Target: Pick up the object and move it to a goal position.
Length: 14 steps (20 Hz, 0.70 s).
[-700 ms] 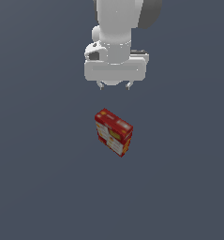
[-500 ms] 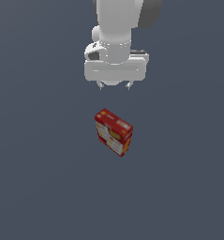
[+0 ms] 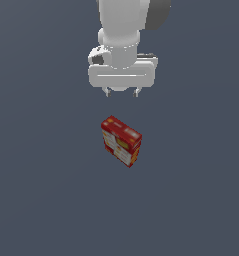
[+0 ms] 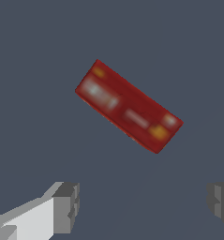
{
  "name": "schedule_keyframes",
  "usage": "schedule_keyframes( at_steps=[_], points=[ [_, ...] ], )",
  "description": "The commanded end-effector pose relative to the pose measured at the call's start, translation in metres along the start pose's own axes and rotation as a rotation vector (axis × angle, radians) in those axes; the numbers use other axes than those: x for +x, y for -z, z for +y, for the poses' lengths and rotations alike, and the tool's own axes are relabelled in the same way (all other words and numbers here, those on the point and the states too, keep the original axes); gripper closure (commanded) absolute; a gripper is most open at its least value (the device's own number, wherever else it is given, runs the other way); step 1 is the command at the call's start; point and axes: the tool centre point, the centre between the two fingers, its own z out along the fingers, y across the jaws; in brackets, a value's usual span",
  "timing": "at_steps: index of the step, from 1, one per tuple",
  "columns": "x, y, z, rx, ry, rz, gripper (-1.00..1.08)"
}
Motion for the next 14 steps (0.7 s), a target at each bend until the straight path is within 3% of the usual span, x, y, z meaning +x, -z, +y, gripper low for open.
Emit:
schedule_keyframes(
  at_steps=[1,14],
  points=[
    [-0.0001,0.0001,-0.0002,0.0,0.0,0.0,-0.92],
    [0.0083,-0.0083,0.0001,-0.007,0.106,-0.002,-0.92]
  ],
)
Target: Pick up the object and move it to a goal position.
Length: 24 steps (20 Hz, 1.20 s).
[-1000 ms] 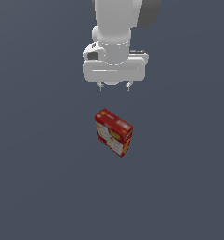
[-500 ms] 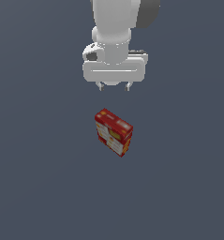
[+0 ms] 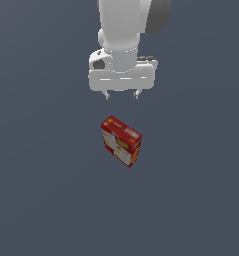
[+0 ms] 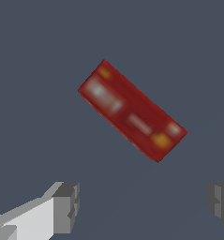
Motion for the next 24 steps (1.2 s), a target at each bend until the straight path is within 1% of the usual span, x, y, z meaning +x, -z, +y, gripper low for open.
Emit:
schedule_keyframes(
  at_steps=[1,7,24],
  points=[
    [0.003,-0.003,0.0,-0.002,0.039,-0.001,-0.92],
    [0.013,-0.014,0.001,-0.01,0.168,-0.005,-0.92],
    [0.045,-0.055,0.004,-0.027,0.623,-0.022,-0.92]
  ],
)
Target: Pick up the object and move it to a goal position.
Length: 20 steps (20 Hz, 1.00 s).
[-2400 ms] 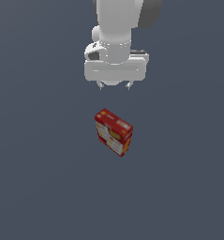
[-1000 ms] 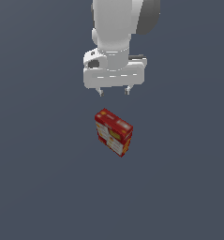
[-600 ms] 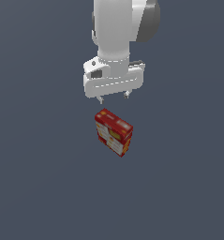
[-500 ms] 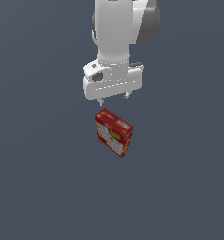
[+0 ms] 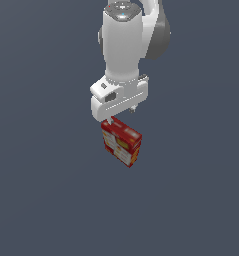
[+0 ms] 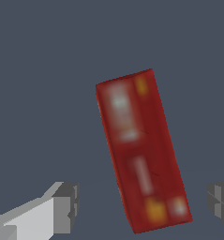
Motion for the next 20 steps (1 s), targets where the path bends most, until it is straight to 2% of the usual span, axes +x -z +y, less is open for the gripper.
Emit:
schedule_keyframes(
  at_steps=[1,11,20],
  points=[
    [0.004,-0.006,0.003,-0.002,0.065,-0.002,-0.92],
    [0.012,-0.022,0.009,-0.004,0.23,-0.008,-0.92],
    [0.014,-0.026,0.01,-0.004,0.26,-0.01,-0.92]
  ],
)
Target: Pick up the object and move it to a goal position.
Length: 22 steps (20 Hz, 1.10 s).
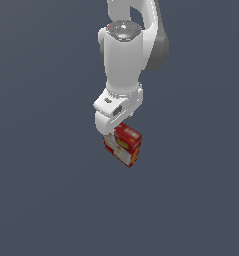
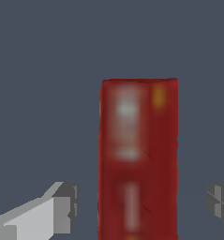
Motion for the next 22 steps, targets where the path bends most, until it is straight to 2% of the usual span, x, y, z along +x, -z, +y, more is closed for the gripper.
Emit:
schedule_keyframes(
  at_steps=[1,12,17,18,22],
  points=[
    [0.0,-0.001,0.0,0.0,0.0,0.0,-0.92],
    [-0.001,-0.043,-0.001,0.0,0.004,0.0,-0.92],
    [0.0,-0.05,0.0,0.0,0.005,0.0,-0.92],
    [0.0,-0.05,0.0,0.0,0.005,0.0,1.08],
    [0.0,-0.05,0.0,0.0,0.005,0.0,1.08]
  ],
)
